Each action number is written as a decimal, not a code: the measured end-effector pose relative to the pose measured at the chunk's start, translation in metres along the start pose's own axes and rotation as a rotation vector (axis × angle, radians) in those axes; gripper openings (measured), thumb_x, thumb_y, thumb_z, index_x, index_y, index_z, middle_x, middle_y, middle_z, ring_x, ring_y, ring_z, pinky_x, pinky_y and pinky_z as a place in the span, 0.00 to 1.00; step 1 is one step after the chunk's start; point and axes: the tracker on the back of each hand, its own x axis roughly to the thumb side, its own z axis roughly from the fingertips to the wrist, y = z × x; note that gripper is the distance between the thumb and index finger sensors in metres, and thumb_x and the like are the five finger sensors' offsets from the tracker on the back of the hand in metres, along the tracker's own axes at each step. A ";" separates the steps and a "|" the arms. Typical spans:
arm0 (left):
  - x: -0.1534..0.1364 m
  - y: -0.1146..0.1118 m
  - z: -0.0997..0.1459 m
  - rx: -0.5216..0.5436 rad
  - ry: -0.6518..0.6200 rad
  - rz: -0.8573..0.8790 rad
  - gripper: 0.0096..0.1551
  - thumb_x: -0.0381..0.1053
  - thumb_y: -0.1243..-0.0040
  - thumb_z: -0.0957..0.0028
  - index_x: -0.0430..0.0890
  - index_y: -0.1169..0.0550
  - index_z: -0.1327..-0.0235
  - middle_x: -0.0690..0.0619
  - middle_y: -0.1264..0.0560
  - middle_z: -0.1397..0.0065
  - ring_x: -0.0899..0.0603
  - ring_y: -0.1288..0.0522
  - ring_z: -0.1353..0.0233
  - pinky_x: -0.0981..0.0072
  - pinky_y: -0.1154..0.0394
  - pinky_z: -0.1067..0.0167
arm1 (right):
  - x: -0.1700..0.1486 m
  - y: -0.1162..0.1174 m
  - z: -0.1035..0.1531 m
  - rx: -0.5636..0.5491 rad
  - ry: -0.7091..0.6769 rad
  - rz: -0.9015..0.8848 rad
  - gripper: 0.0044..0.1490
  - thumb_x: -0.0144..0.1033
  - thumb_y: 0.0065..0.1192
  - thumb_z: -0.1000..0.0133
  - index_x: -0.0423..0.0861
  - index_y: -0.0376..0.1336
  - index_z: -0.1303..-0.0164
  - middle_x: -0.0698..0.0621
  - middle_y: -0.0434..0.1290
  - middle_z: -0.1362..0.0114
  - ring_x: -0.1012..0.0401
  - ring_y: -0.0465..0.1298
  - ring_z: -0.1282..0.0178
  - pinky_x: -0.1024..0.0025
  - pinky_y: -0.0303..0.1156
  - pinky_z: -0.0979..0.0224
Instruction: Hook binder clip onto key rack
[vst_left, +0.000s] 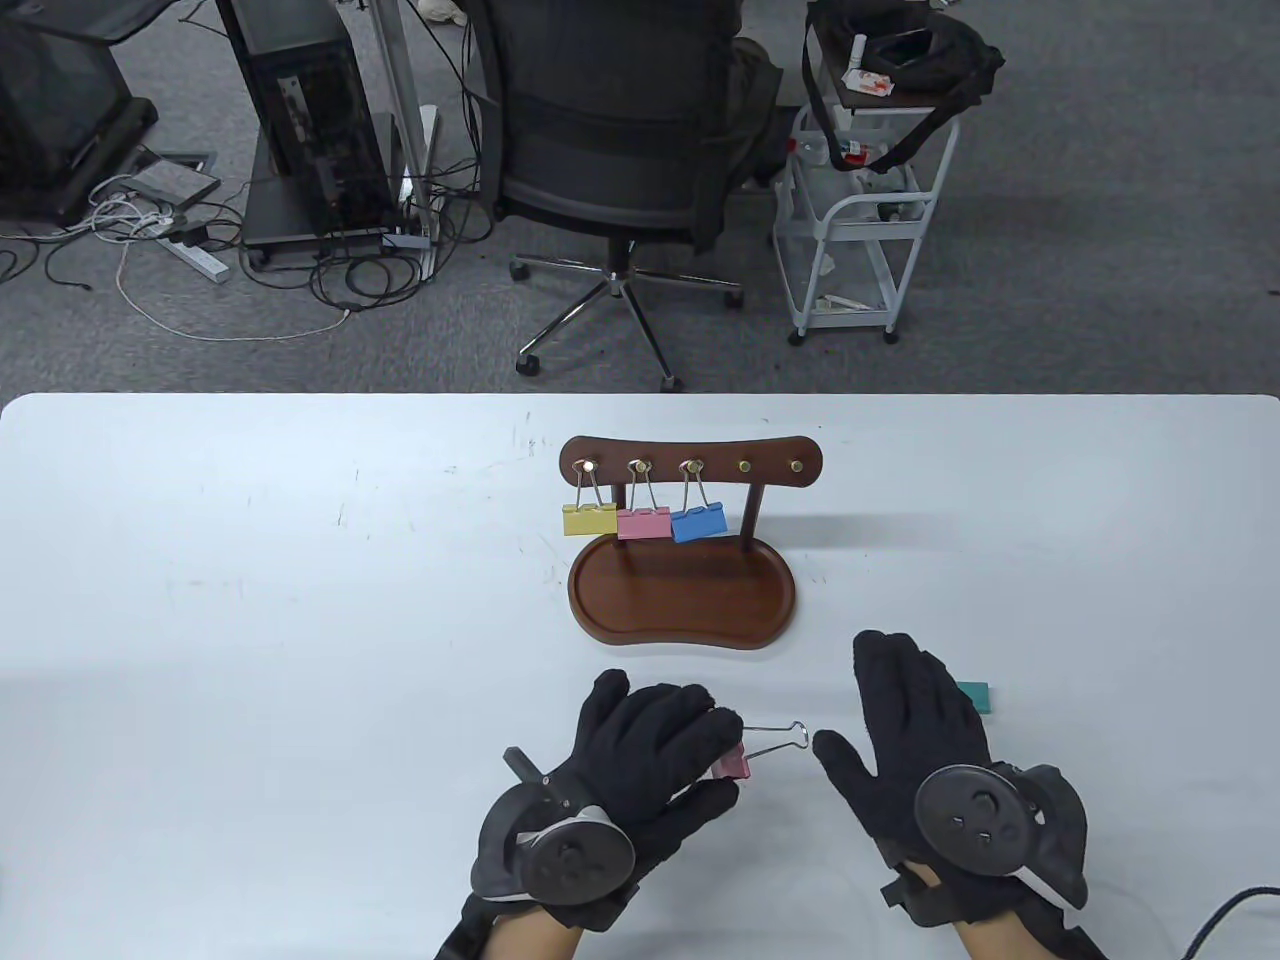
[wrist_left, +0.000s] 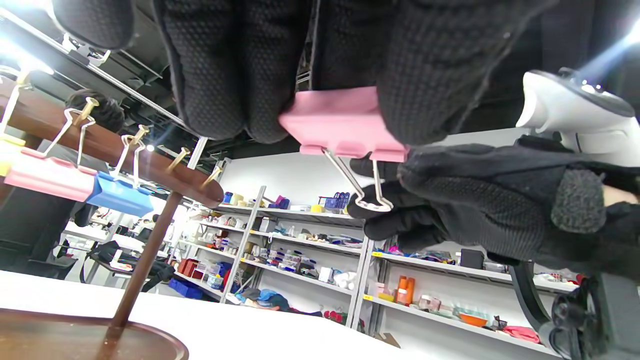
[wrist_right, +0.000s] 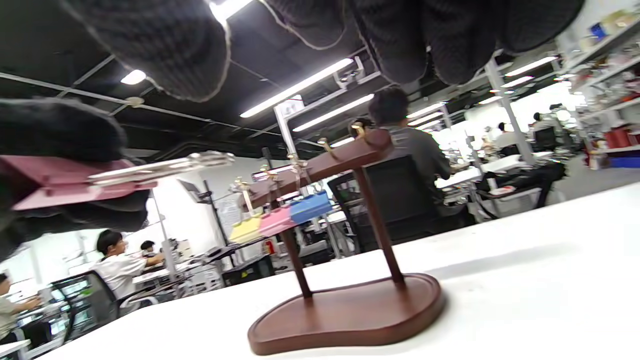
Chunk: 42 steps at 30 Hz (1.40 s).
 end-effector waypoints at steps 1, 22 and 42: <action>0.000 0.000 0.000 0.002 0.001 0.001 0.40 0.60 0.23 0.52 0.42 0.19 0.28 0.33 0.20 0.28 0.27 0.20 0.30 0.15 0.39 0.30 | -0.002 0.002 -0.001 0.002 0.037 0.004 0.56 0.57 0.58 0.38 0.36 0.46 0.10 0.23 0.57 0.15 0.25 0.60 0.22 0.27 0.57 0.28; -0.003 0.003 0.000 0.045 0.042 0.020 0.42 0.61 0.24 0.51 0.40 0.20 0.28 0.34 0.21 0.28 0.26 0.20 0.31 0.15 0.39 0.31 | -0.004 0.058 -0.011 0.058 0.222 0.103 0.55 0.56 0.58 0.37 0.35 0.47 0.11 0.23 0.56 0.15 0.25 0.59 0.22 0.27 0.56 0.28; 0.003 0.008 -0.048 0.036 0.181 -0.119 0.41 0.61 0.26 0.47 0.41 0.22 0.25 0.32 0.23 0.26 0.26 0.21 0.30 0.16 0.40 0.31 | -0.016 0.067 -0.010 0.121 0.279 0.046 0.54 0.56 0.58 0.37 0.35 0.47 0.11 0.23 0.56 0.15 0.24 0.59 0.22 0.27 0.56 0.28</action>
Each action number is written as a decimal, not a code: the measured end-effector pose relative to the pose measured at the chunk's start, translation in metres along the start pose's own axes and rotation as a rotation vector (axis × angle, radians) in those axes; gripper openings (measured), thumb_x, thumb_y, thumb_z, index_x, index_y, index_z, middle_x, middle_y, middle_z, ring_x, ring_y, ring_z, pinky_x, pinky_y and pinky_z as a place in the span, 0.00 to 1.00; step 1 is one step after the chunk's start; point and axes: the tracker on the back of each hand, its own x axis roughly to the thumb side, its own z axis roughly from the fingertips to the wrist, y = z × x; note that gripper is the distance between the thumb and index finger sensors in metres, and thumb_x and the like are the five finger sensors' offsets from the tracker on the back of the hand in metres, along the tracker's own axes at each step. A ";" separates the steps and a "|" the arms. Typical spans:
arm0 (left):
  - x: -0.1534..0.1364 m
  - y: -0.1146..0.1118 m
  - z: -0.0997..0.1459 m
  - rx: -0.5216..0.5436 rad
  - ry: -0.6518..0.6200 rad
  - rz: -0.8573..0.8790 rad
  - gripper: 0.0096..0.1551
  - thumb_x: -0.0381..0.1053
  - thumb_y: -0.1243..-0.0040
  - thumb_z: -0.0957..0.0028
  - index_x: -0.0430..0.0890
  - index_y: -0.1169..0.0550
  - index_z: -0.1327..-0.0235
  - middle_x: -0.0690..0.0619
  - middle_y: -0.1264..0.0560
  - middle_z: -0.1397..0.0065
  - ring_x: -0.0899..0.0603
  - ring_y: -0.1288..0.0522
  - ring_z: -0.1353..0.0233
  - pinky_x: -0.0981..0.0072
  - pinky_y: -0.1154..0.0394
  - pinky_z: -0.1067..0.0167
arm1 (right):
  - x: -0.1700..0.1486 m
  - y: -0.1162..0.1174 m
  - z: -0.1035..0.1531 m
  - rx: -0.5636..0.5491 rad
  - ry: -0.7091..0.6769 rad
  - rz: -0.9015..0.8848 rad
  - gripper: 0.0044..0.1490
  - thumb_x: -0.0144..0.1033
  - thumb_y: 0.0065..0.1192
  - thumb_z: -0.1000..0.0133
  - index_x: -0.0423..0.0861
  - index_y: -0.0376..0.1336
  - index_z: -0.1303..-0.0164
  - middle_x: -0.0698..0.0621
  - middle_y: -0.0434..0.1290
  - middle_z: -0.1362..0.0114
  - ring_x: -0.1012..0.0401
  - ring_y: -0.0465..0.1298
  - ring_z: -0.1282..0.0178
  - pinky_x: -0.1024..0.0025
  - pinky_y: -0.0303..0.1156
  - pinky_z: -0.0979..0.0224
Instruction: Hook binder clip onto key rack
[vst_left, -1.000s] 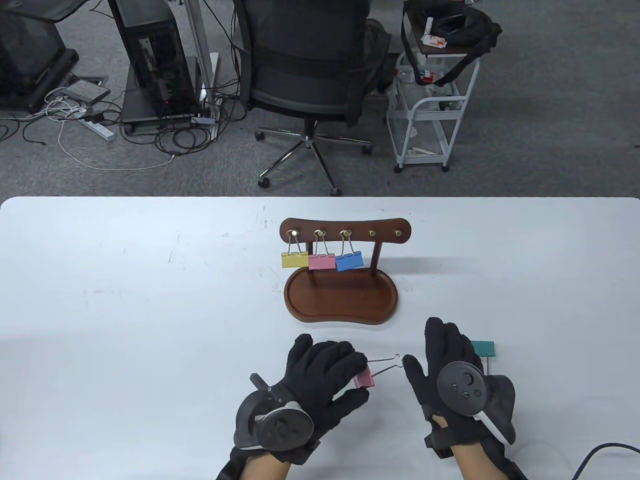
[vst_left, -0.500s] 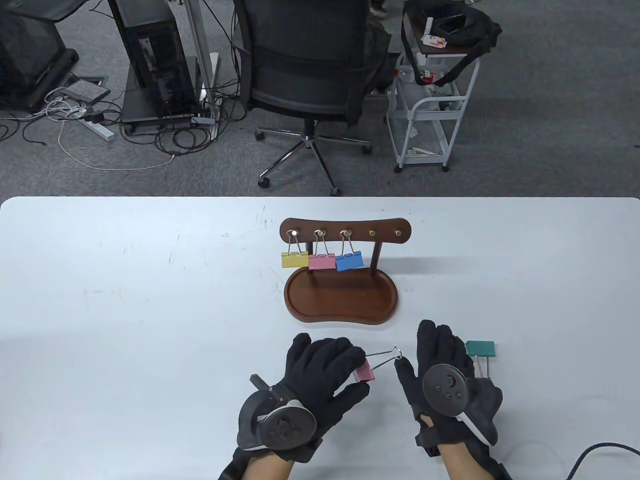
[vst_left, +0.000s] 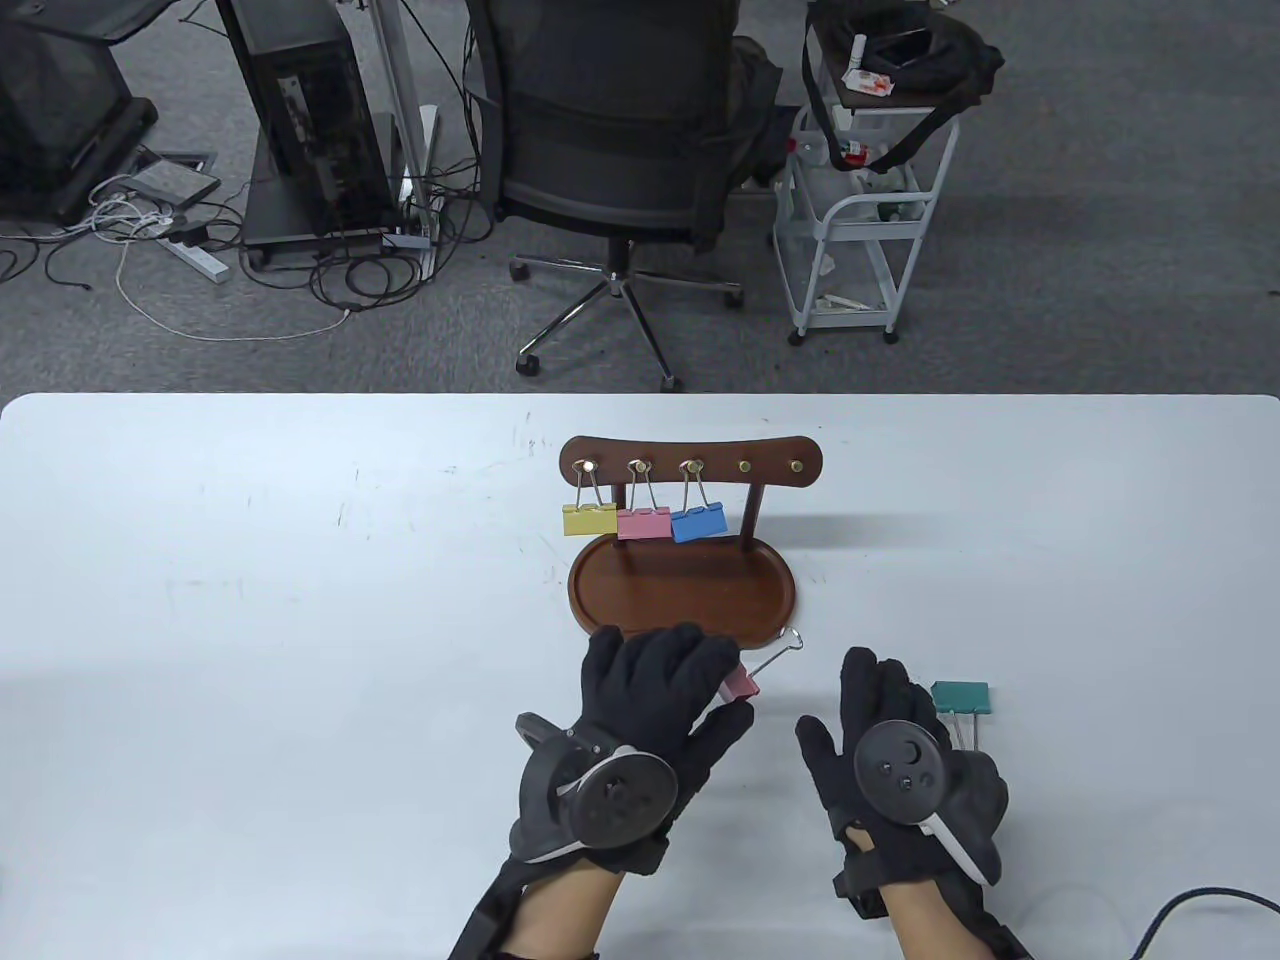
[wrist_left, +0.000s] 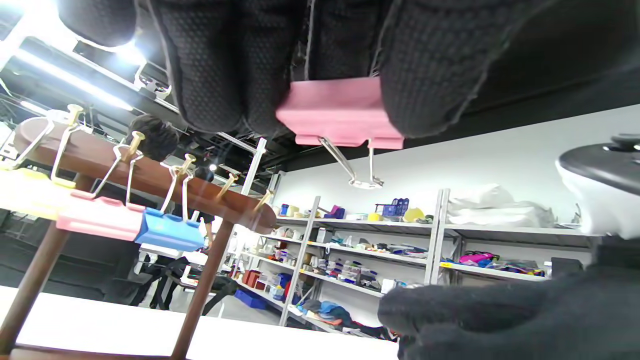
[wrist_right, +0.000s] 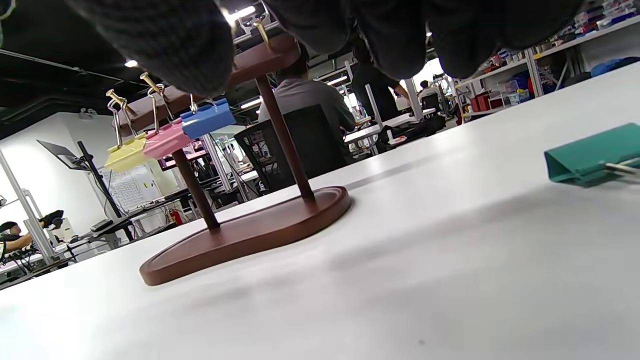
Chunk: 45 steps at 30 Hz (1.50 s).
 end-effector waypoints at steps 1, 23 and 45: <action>0.002 0.002 -0.005 0.003 0.006 -0.016 0.41 0.61 0.26 0.47 0.41 0.22 0.24 0.32 0.23 0.26 0.25 0.21 0.30 0.16 0.40 0.31 | 0.000 0.000 0.000 0.004 -0.002 -0.007 0.54 0.56 0.58 0.37 0.34 0.47 0.11 0.23 0.56 0.15 0.24 0.59 0.22 0.27 0.56 0.28; 0.000 0.003 -0.093 -0.022 0.302 -0.172 0.48 0.59 0.29 0.44 0.35 0.31 0.17 0.32 0.28 0.23 0.24 0.24 0.30 0.19 0.39 0.31 | 0.005 -0.002 0.009 0.021 -0.054 -0.088 0.54 0.55 0.58 0.37 0.34 0.47 0.11 0.23 0.56 0.15 0.25 0.59 0.23 0.28 0.56 0.28; -0.014 -0.025 -0.128 -0.065 0.376 -0.316 0.49 0.59 0.30 0.43 0.35 0.33 0.16 0.33 0.30 0.21 0.25 0.24 0.29 0.21 0.39 0.31 | 0.008 0.000 0.010 0.071 -0.069 -0.133 0.54 0.55 0.58 0.37 0.33 0.48 0.12 0.23 0.55 0.15 0.24 0.59 0.23 0.27 0.56 0.28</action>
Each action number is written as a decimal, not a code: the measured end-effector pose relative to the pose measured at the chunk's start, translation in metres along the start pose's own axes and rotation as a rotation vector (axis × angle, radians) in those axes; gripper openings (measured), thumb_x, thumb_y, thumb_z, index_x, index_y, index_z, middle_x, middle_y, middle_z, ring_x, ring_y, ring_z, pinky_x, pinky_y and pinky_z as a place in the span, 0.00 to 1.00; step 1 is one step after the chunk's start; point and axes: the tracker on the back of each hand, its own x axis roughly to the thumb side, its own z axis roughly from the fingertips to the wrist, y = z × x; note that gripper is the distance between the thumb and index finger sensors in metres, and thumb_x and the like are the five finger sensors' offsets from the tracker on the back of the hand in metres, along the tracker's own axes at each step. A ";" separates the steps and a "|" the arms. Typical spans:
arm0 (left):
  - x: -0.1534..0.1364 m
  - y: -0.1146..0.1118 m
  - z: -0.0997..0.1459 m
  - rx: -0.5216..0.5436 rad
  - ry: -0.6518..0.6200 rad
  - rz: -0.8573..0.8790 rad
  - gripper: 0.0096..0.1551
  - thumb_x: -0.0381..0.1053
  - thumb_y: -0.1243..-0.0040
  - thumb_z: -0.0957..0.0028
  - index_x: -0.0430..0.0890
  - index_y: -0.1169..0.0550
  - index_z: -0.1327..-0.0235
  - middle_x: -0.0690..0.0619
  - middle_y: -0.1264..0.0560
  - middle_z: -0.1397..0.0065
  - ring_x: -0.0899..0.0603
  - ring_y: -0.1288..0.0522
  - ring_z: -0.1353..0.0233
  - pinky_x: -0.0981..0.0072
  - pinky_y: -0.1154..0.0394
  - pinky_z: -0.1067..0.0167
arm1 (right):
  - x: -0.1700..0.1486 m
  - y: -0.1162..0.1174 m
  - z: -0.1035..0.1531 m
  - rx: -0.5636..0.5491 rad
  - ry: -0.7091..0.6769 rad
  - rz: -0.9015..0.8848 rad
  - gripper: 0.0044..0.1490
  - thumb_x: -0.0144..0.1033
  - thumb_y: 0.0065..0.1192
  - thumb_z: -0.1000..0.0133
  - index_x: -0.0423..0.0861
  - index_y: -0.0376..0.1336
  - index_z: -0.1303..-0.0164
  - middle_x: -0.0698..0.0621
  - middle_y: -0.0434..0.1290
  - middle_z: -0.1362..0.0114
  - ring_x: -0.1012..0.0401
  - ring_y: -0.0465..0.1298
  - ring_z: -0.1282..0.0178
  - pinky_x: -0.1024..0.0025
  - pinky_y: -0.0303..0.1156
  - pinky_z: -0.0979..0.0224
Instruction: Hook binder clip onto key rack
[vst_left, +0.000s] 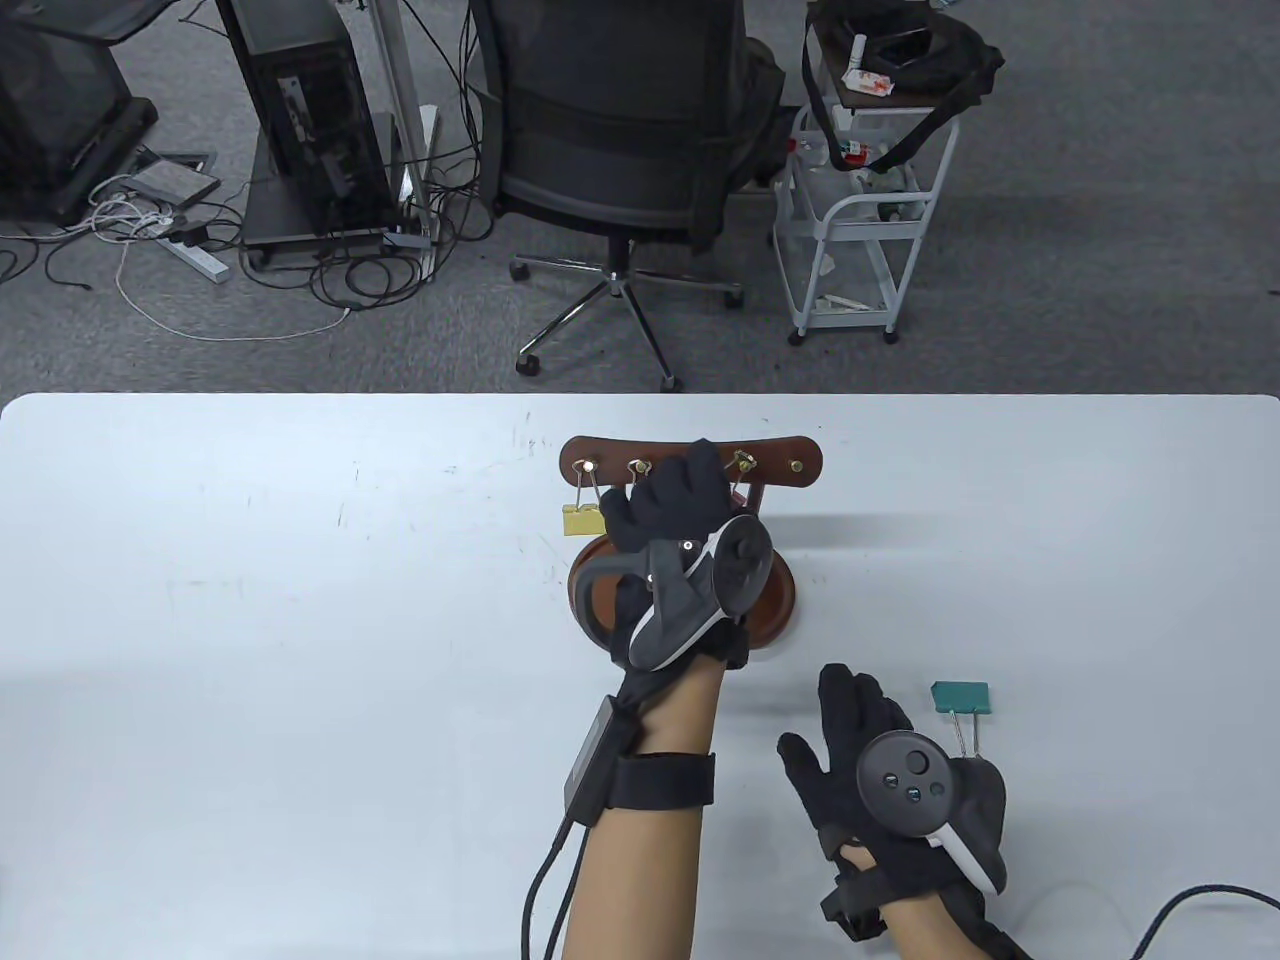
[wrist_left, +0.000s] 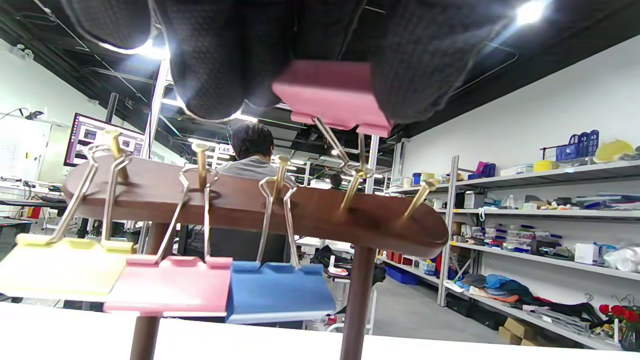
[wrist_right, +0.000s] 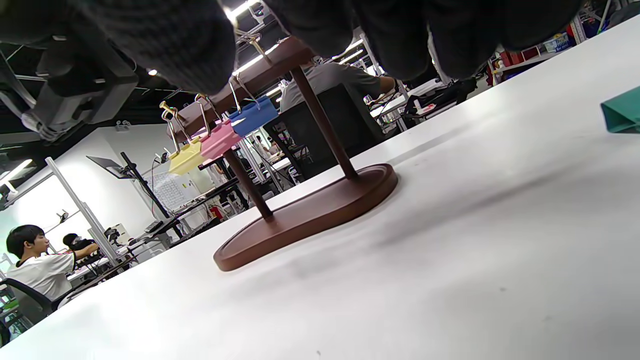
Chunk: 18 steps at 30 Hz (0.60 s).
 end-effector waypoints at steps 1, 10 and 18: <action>0.000 -0.001 0.000 -0.001 0.004 0.007 0.49 0.59 0.30 0.43 0.35 0.33 0.16 0.33 0.30 0.21 0.25 0.24 0.29 0.21 0.39 0.31 | 0.000 0.000 0.000 -0.001 -0.001 -0.001 0.54 0.55 0.58 0.37 0.33 0.48 0.12 0.23 0.55 0.15 0.24 0.59 0.23 0.28 0.56 0.28; -0.002 0.000 0.000 -0.008 0.009 0.016 0.50 0.59 0.29 0.44 0.34 0.34 0.16 0.32 0.30 0.21 0.25 0.25 0.29 0.21 0.38 0.31 | 0.000 0.001 0.000 0.012 0.002 -0.010 0.53 0.55 0.58 0.37 0.33 0.48 0.12 0.23 0.56 0.15 0.24 0.59 0.23 0.28 0.56 0.28; -0.005 -0.002 -0.001 -0.014 0.009 0.013 0.51 0.58 0.27 0.45 0.34 0.33 0.16 0.32 0.30 0.21 0.25 0.24 0.29 0.21 0.38 0.31 | 0.000 0.001 0.000 0.020 0.004 -0.016 0.53 0.55 0.58 0.37 0.33 0.48 0.12 0.23 0.55 0.15 0.24 0.59 0.23 0.28 0.56 0.28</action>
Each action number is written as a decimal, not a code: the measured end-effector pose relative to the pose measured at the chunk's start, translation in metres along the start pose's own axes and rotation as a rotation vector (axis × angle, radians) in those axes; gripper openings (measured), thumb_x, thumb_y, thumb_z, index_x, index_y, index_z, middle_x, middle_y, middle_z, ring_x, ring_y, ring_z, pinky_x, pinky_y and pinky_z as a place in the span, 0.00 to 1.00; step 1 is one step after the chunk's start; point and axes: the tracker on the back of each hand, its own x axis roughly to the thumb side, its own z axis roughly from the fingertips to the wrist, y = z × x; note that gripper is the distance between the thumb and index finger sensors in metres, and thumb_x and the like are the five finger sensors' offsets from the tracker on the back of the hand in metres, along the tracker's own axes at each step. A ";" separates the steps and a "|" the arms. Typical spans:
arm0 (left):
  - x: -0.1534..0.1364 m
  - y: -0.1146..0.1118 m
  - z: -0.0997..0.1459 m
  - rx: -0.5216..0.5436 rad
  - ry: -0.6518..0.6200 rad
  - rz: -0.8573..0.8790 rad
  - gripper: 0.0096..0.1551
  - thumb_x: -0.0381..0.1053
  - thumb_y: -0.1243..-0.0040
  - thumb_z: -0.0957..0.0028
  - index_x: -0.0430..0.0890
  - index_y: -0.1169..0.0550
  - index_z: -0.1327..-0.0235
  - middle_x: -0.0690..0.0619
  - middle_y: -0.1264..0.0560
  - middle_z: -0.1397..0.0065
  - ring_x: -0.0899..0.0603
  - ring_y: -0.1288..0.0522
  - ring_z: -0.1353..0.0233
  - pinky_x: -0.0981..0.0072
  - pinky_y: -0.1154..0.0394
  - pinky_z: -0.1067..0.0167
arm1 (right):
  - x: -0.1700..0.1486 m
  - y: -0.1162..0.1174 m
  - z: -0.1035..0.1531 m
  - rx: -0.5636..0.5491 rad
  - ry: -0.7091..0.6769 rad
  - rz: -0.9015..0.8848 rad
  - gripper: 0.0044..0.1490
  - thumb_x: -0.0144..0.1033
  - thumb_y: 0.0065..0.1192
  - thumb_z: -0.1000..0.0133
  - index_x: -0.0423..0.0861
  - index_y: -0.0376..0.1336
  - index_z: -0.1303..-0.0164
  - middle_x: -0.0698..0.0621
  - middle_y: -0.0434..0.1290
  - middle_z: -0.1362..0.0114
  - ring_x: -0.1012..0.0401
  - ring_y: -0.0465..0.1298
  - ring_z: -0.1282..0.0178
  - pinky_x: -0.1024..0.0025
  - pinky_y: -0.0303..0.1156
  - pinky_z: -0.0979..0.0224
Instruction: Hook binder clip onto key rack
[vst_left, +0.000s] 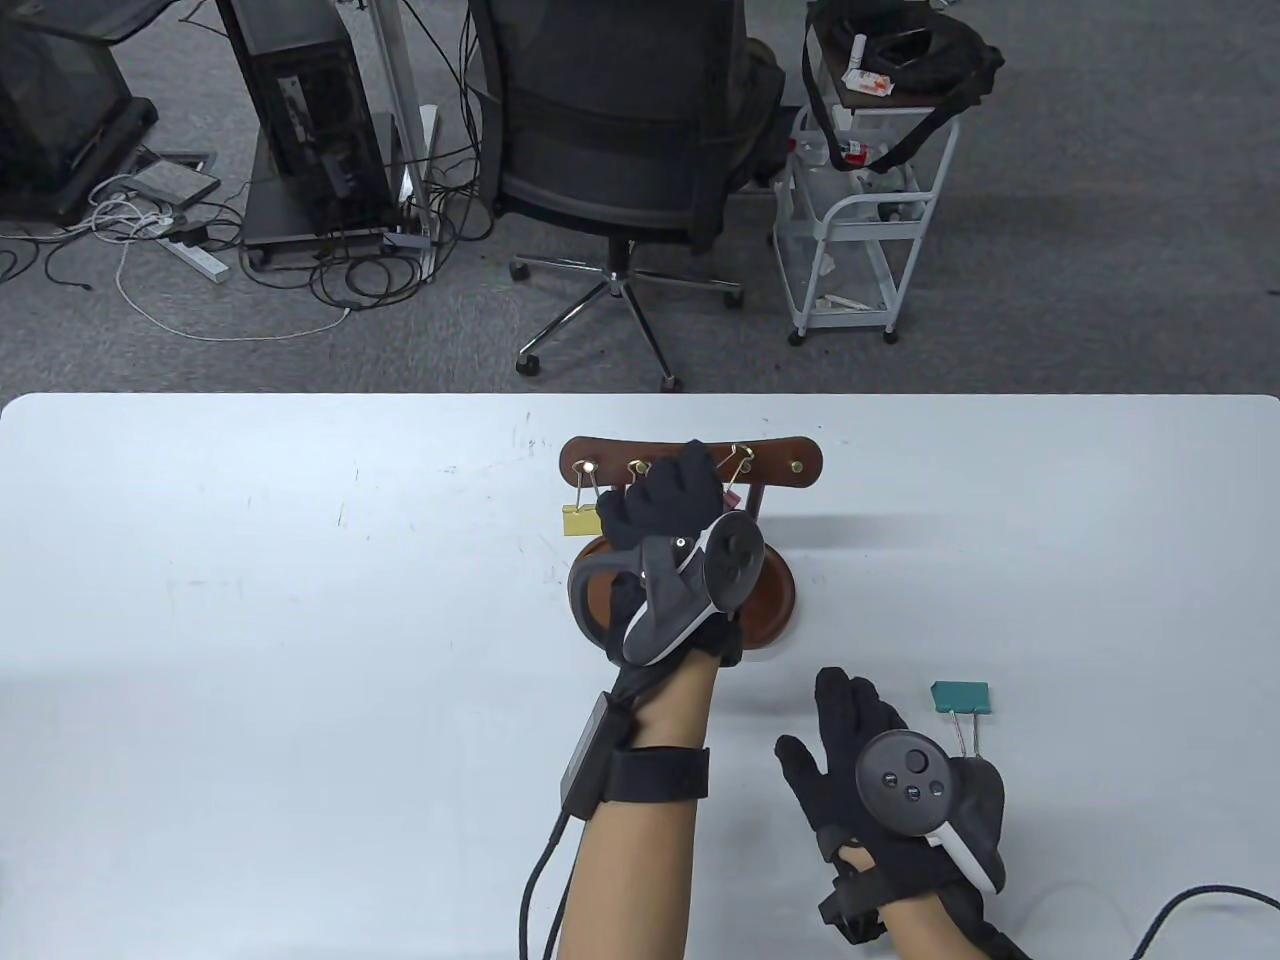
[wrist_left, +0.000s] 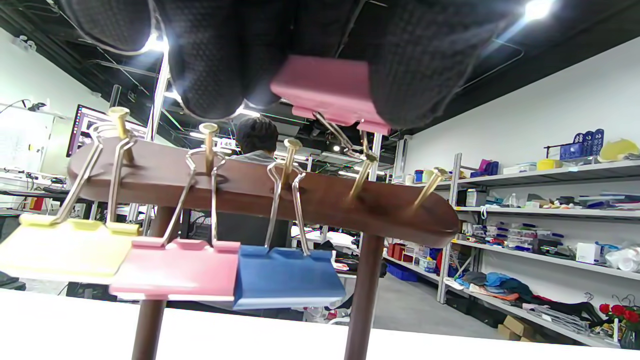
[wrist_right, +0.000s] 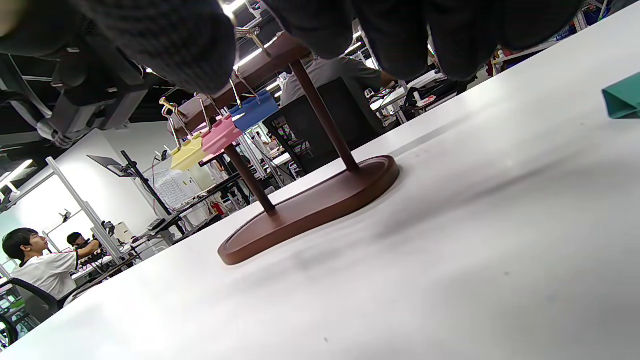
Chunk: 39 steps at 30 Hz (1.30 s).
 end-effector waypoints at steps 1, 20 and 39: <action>0.000 0.000 0.000 0.000 -0.001 0.000 0.51 0.58 0.27 0.45 0.34 0.33 0.16 0.32 0.30 0.21 0.25 0.24 0.29 0.21 0.38 0.31 | 0.000 0.000 0.000 0.000 0.001 -0.001 0.53 0.55 0.58 0.37 0.33 0.48 0.12 0.23 0.55 0.15 0.24 0.59 0.23 0.28 0.56 0.29; -0.004 -0.018 0.008 -0.030 -0.010 0.008 0.54 0.62 0.27 0.47 0.32 0.32 0.17 0.32 0.28 0.24 0.26 0.22 0.33 0.20 0.38 0.33 | 0.000 0.001 0.000 0.007 0.003 -0.006 0.53 0.55 0.58 0.37 0.33 0.48 0.12 0.23 0.55 0.15 0.24 0.59 0.23 0.28 0.56 0.29; -0.008 -0.063 0.004 -0.118 0.051 0.106 0.52 0.62 0.30 0.45 0.32 0.33 0.18 0.35 0.30 0.22 0.24 0.22 0.33 0.20 0.38 0.33 | 0.000 0.001 0.000 0.017 0.004 -0.017 0.53 0.55 0.58 0.37 0.33 0.48 0.12 0.23 0.55 0.15 0.24 0.59 0.23 0.28 0.56 0.29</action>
